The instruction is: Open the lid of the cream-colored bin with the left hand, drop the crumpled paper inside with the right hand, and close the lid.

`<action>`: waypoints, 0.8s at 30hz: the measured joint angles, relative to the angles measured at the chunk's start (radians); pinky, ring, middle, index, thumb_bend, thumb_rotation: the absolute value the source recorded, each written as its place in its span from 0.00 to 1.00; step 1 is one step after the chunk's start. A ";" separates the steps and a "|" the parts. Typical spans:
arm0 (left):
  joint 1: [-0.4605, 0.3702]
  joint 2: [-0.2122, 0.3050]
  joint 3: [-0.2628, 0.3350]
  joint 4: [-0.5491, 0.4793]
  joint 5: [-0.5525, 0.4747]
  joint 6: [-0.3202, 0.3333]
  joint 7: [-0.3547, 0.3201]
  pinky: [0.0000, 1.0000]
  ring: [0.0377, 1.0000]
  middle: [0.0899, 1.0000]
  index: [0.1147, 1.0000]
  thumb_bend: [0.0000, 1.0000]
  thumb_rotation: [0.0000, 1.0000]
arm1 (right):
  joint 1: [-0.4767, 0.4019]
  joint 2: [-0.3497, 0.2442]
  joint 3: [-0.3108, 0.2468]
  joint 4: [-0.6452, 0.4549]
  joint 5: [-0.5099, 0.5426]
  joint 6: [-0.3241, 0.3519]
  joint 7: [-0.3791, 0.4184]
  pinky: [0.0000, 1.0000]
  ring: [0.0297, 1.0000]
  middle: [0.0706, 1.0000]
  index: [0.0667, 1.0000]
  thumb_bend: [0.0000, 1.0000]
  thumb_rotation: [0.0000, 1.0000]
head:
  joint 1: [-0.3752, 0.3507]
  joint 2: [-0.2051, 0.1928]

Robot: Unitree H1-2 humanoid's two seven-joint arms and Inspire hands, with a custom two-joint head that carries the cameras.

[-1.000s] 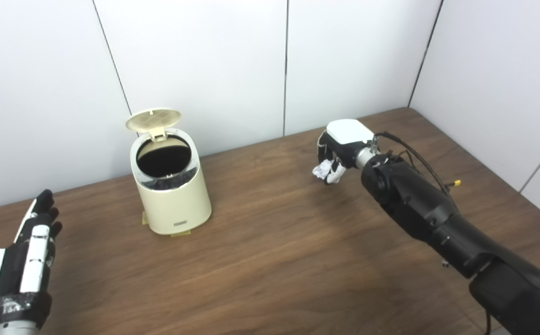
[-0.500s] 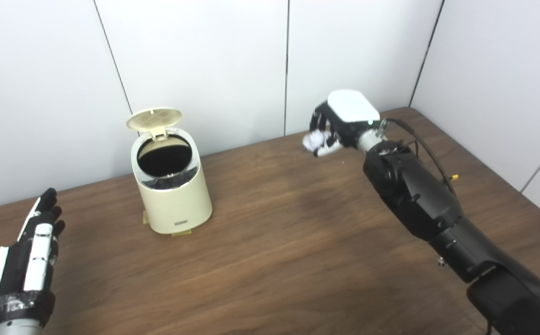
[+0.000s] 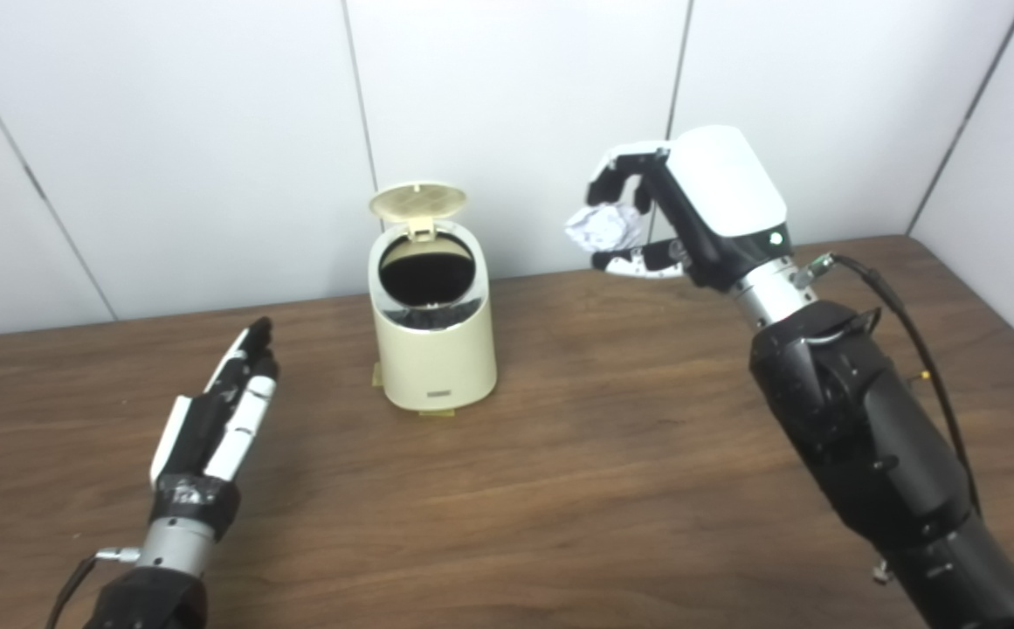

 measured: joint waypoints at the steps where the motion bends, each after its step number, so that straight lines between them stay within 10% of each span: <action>1: 0.002 -0.003 -0.003 0.000 0.002 0.000 0.001 1.00 1.00 0.98 0.98 0.46 0.68 | -0.012 0.016 0.009 0.003 0.000 -0.013 0.001 0.30 0.38 0.48 0.49 0.49 0.00 | 0.008 -0.002; 24: 0.032 -0.025 -0.057 -0.021 0.083 0.019 0.017 1.00 1.00 0.95 0.96 0.47 0.73 | -0.159 0.165 0.039 0.290 -0.024 -0.150 -0.089 0.32 0.37 0.48 0.48 0.50 0.00 | 0.063 -0.025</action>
